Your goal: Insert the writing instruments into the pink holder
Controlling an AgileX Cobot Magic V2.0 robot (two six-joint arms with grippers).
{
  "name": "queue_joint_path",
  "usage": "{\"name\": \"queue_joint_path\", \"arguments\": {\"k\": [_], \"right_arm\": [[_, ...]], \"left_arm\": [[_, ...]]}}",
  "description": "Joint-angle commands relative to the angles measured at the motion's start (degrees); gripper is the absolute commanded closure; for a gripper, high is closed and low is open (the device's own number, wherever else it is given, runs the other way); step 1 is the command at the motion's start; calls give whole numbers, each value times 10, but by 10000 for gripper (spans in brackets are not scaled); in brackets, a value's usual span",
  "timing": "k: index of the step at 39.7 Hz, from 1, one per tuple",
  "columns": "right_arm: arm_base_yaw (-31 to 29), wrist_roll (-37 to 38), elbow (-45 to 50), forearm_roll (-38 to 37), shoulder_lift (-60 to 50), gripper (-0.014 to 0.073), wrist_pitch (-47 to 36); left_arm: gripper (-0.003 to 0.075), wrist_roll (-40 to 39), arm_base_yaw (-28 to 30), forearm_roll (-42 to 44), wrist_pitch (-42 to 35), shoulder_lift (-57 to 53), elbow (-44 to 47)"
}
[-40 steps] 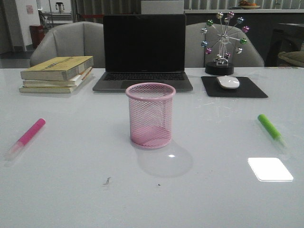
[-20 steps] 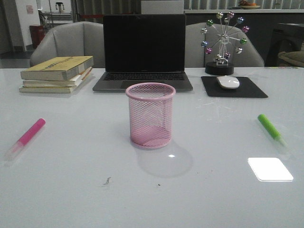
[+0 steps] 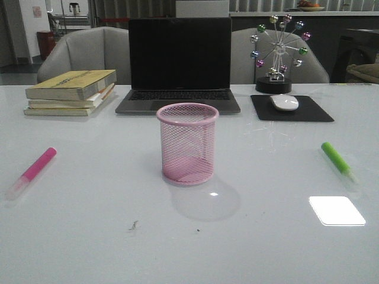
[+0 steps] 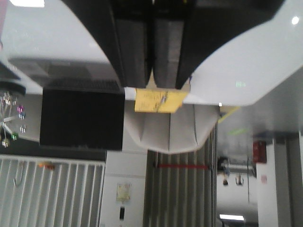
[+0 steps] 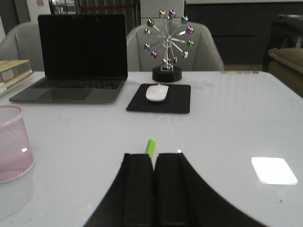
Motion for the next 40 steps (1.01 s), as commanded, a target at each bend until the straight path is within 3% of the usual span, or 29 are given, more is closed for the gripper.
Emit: {"name": "queue_joint_path", "arguments": {"k": [1,8,20,34,40], "right_arm": [[-5,-3,0,-7,-11,544,-100],[-4,-2,-24,-7,-11,544,-153],[-4,-3,-189,-23,13,544,-8],[-4,-3,-311,-41,148,544,22],[-4,-3,-354,-56,230,544,21]], "left_arm": [[629,0,1,-5,-106,-14,-5],[629,0,1,61,-84,-11,-61],[629,0,1,106,-19,6,-191],[629,0,1,106,-14,162,-297],[629,0,1,106,44,256,-358]]}}
